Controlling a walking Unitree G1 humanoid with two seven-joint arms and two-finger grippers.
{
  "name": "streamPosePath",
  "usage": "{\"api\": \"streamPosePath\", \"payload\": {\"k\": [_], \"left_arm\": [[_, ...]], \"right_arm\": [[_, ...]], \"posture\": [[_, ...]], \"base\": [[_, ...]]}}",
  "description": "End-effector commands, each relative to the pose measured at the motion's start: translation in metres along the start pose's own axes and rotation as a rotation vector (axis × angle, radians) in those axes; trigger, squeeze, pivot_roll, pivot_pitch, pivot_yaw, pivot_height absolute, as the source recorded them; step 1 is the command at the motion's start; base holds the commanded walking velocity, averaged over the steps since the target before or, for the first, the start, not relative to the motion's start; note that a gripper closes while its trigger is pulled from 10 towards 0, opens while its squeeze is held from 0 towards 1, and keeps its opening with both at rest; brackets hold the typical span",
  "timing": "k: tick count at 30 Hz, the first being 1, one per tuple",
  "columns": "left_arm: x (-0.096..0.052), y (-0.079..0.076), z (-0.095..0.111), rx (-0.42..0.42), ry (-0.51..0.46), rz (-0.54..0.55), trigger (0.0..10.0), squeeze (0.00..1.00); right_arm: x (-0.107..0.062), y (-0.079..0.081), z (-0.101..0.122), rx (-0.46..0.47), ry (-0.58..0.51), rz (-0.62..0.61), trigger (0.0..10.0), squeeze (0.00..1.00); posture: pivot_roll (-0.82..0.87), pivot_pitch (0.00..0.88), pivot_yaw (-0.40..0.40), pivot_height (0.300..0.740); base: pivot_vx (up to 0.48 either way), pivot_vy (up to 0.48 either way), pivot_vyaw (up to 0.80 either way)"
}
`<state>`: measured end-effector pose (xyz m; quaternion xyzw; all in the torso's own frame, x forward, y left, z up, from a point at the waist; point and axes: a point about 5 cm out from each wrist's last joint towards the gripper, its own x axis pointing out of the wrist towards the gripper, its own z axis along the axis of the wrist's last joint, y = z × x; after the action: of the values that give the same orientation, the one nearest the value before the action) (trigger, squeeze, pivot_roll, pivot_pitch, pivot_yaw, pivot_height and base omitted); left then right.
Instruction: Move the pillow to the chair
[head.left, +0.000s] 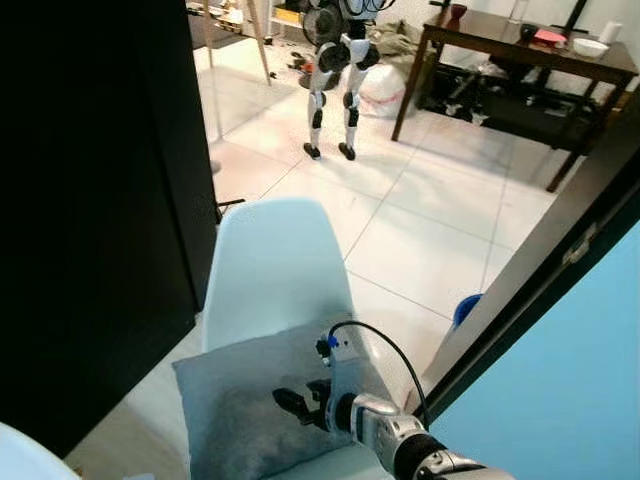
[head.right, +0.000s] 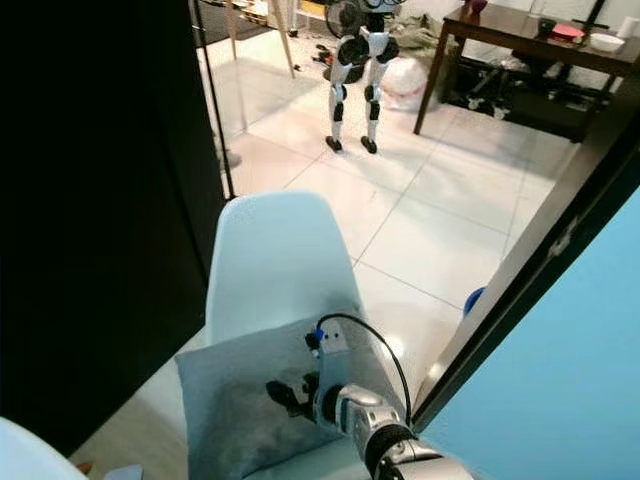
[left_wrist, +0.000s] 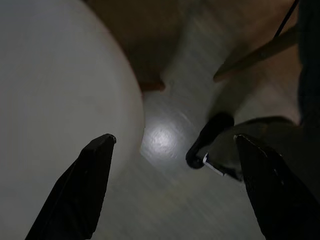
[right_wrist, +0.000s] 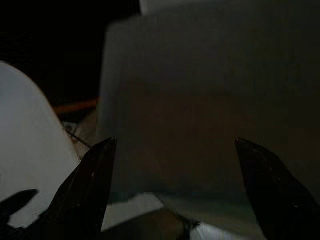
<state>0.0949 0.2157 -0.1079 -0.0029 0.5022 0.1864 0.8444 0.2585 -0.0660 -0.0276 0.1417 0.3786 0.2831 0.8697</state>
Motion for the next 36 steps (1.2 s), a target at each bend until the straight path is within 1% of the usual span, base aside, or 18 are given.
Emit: {"api": "streamPosePath", "payload": {"k": [1, 4, 5, 8, 9, 10, 13, 14, 16, 19, 21, 22, 24, 26, 28, 30, 36], "left_arm": [[-0.002, -0.002, -0.006, 0.028, 0.025, -0.010, 10.0, 0.00], [-0.002, -0.003, -0.007, 0.037, 0.027, -0.012, 10.0, 0.00], [-0.002, -0.003, -0.007, 0.037, 0.027, -0.012, 10.0, 0.00], [-0.002, -0.003, -0.007, 0.043, 0.028, -0.016, 10.0, 0.00], [-0.002, -0.004, -0.007, 0.047, 0.029, -0.018, 10.0, 0.00], [-0.002, -0.004, -0.008, 0.054, 0.030, -0.020, 10.0, 0.00], [-0.002, -0.004, -0.008, 0.061, 0.032, -0.023, 10.0, 0.00], [-0.002, -0.004, -0.008, 0.061, 0.032, -0.023, 10.0, 0.00], [-0.002, -0.005, -0.009, 0.064, 0.035, -0.024, 10.0, 0.00], [-0.002, -0.005, -0.009, 0.065, 0.035, -0.025, 10.0, 0.00], [-0.002, -0.005, -0.008, 0.069, 0.034, -0.027, 10.0, 0.00], [-0.002, -0.005, -0.008, 0.069, 0.034, -0.027, 10.0, 0.00], [-0.002, -0.006, -0.007, 0.075, 0.032, -0.032, 10.0, 0.00], [-0.002, -0.007, -0.007, 0.085, 0.033, -0.038, 10.0, 0.00], [-0.002, -0.007, -0.007, 0.096, 0.034, -0.043, 10.0, 0.00], [-0.002, -0.007, -0.008, 0.112, 0.037, -0.049, 10.0, 0.00], [-0.002, -0.007, -0.007, 0.118, 0.038, -0.052, 10.0, 0.00]], "right_arm": [[-0.002, -0.004, -0.006, -0.007, 0.017, -0.028, 10.0, 0.00], [-0.006, -0.012, -0.016, -0.038, 0.065, -0.095, 10.0, 0.00], [-0.006, -0.012, -0.016, -0.038, 0.065, -0.095, 10.0, 0.00], [-0.011, -0.019, -0.026, -0.054, 0.105, -0.149, 10.0, 0.00], [-0.013, -0.022, -0.033, -0.071, 0.137, -0.174, 10.0, 0.00], [-0.017, -0.027, -0.044, -0.122, 0.197, -0.207, 10.0, 0.00], [-0.024, -0.033, -0.058, -0.191, 0.279, -0.244, 10.0, 0.00], [-0.024, -0.033, -0.058, -0.191, 0.279, -0.244, 10.0, 0.00], [-0.030, -0.038, -0.068, -0.222, 0.323, -0.273, 10.0, 0.00], [-0.033, -0.041, -0.073, -0.237, 0.347, -0.286, 10.0, 0.00], [-0.039, -0.046, -0.082, -0.285, 0.405, -0.308, 10.0, 0.00], [-0.039, -0.046, -0.082, -0.285, 0.405, -0.308, 10.0, 0.00], [-0.043, -0.050, -0.088, -0.321, 0.448, -0.323, 10.0, 0.00], [-0.046, -0.051, -0.092, -0.349, 0.471, -0.326, 10.0, 0.00], [-0.047, -0.052, -0.093, -0.373, 0.490, -0.326, 10.0, 0.00], [-0.048, -0.053, -0.095, -0.385, 0.499, -0.326, 10.0, 0.00], [-0.049, -0.054, -0.097, -0.396, 0.510, -0.326, 10.0, 0.00]], "posture": [[0.20, 0.070, -0.116, 0.730], [0.20, 0.071, -0.118, 0.730], [0.20, 0.071, -0.118, 0.730], [0.20, 0.072, -0.121, 0.730], [0.20, 0.070, -0.121, 0.730], [0.20, 0.069, -0.122, 0.730], [0.20, 0.065, -0.125, 0.730], [0.20, 0.065, -0.125, 0.730], [0.21, 0.061, -0.127, 0.730], [0.21, 0.058, -0.128, 0.730], [0.21, 0.051, -0.131, 0.730], [0.21, 0.051, -0.131, 0.730], [0.21, 0.040, -0.132, 0.730], [0.20, 0.033, -0.130, 0.730], [0.20, 0.029, -0.129, 0.730], [0.20, 0.017, -0.129, 0.730], [0.20, 0.000, -0.130, 0.730]], "base": [[0.000, 0.000, 0.00], [-0.184, 0.000, 0.00], [-0.292, 0.000, 0.00], [-0.306, 0.000, 0.00], [-0.304, 0.000, 0.00], [-0.304, 0.000, 0.00], [-0.304, 0.000, 0.00], [-0.304, 0.000, 0.00], [-0.307, 0.000, 0.00], [-0.305, 0.000, 0.00], [-0.004, 0.000, 0.00], [0.300, 0.000, 0.00], [-0.306, 0.000, 0.00], [0.296, 0.000, 0.00], [-0.307, 0.000, 0.00], [-0.349, 0.000, 0.00], [-0.359, 0.000, 0.00]]}}
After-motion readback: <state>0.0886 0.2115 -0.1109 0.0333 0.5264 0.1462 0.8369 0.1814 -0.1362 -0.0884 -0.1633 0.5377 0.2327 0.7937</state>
